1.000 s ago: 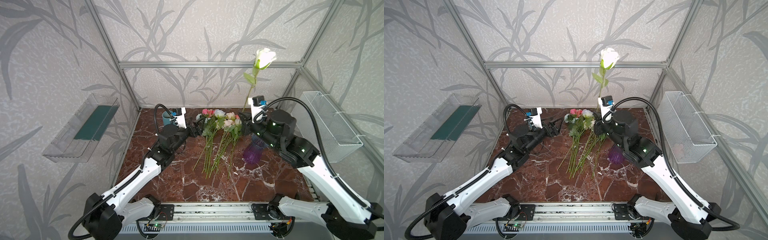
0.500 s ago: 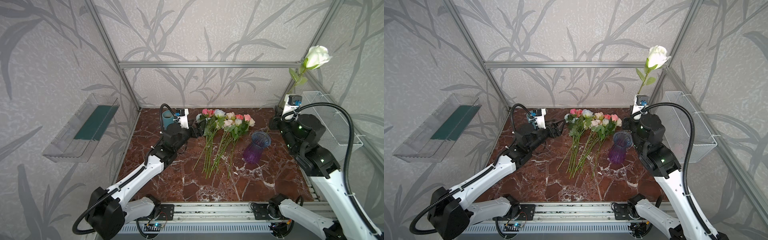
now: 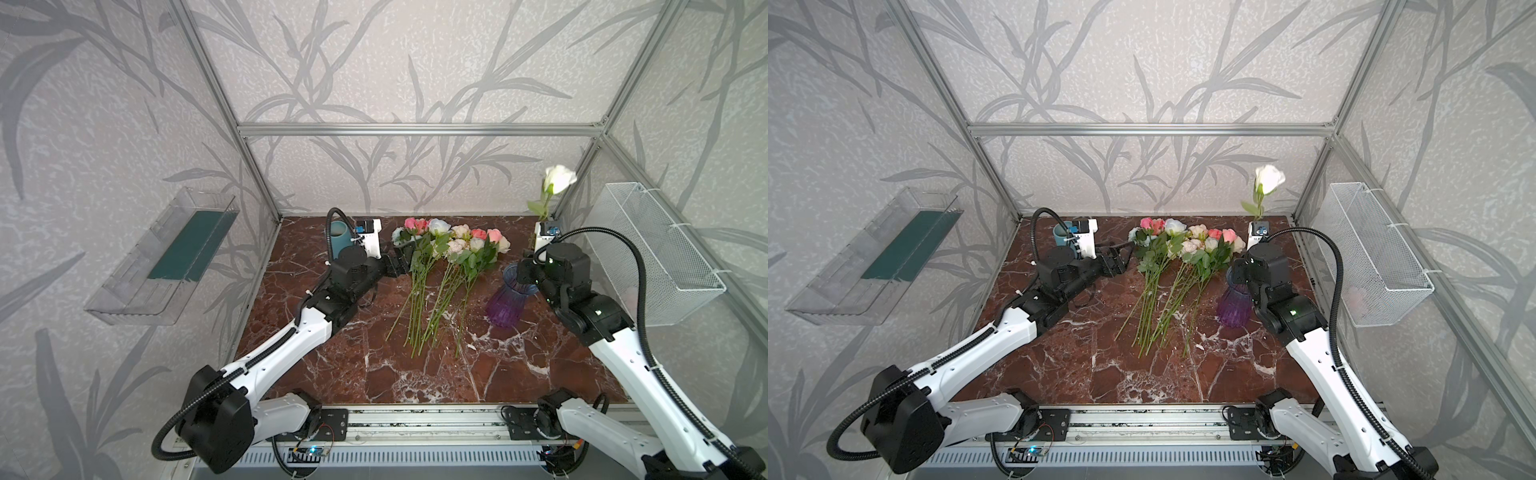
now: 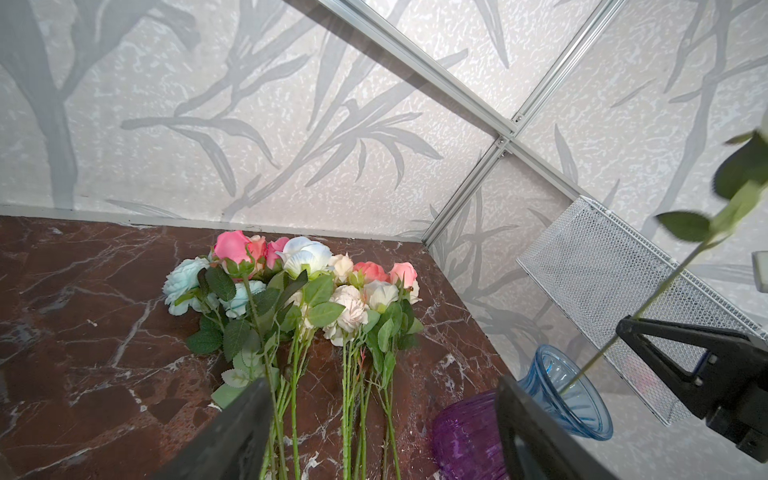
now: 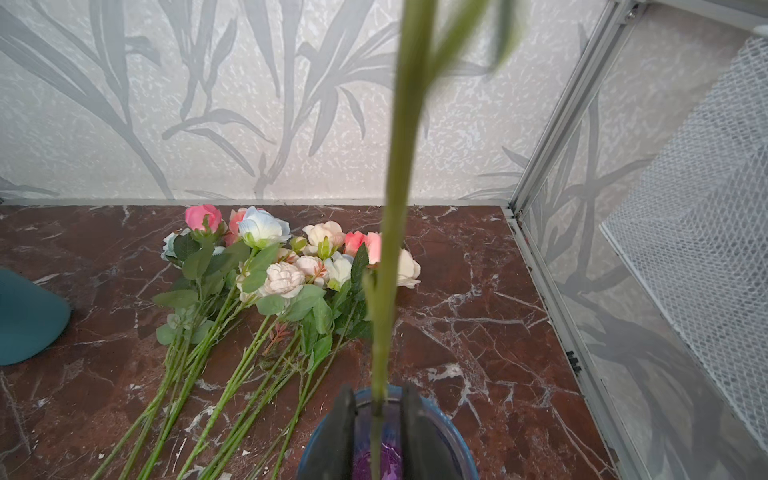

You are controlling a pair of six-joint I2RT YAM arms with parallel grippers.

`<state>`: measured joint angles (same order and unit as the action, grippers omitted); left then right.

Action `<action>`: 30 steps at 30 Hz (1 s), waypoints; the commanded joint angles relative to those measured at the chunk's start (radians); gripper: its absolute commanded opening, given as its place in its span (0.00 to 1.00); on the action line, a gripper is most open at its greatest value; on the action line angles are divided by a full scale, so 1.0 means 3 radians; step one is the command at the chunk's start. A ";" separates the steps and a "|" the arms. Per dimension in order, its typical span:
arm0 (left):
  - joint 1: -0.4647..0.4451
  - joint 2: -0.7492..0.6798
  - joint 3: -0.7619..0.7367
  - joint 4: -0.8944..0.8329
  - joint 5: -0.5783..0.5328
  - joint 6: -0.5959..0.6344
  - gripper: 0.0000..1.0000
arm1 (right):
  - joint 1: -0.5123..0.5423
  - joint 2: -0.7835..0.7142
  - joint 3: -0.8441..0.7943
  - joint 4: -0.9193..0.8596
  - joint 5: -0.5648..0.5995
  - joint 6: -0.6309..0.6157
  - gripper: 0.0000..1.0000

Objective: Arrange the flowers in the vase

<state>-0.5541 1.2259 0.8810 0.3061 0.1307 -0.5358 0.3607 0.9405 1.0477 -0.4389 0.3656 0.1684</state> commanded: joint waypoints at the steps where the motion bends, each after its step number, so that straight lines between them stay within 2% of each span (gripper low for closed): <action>1: 0.0019 0.0065 0.0083 0.0009 0.0063 -0.0060 0.84 | -0.0016 -0.0122 0.0020 -0.0097 0.0043 0.0103 0.31; 4: 0.0018 0.0119 0.0105 -0.0015 0.0098 -0.0060 0.84 | -0.0016 -0.0172 0.0037 -0.0156 0.0065 0.0102 0.37; 9: 0.0015 0.0234 0.0161 -0.0102 0.0156 -0.0028 0.81 | -0.0010 -0.0344 0.0101 -0.0281 -0.0014 0.0182 0.38; 13: 0.0008 0.0417 0.0298 -0.0301 0.0241 0.0057 0.74 | -0.0011 -0.0577 0.0103 -0.0409 -0.0169 0.0324 0.38; 15: -0.0017 0.0562 0.0423 -0.0484 0.0250 0.0138 0.66 | -0.0011 -0.0689 0.0081 -0.0465 -0.0320 0.0393 0.37; 17: -0.0065 0.0744 0.0618 -0.0801 0.0208 0.0256 0.56 | -0.0011 -0.0772 0.0077 -0.0560 -0.0426 0.0468 0.34; 20: -0.0163 0.1114 0.1024 -0.1323 0.0079 0.0431 0.47 | -0.0011 -0.0878 0.0052 -0.0672 -0.0563 0.0530 0.28; 23: -0.0235 0.1522 0.1385 -0.1683 -0.0016 0.0443 0.43 | -0.0007 -0.0963 -0.0036 -0.0711 -0.0738 0.0637 0.25; 30: -0.0334 0.2511 0.2175 -0.2454 -0.0343 0.0649 0.36 | -0.0006 -0.1081 -0.0155 -0.0758 -0.1015 0.0750 0.24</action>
<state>-0.6476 1.8965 1.4624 -0.2592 0.0948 -0.3916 0.3607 0.6281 1.0100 -0.6426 0.1192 0.3683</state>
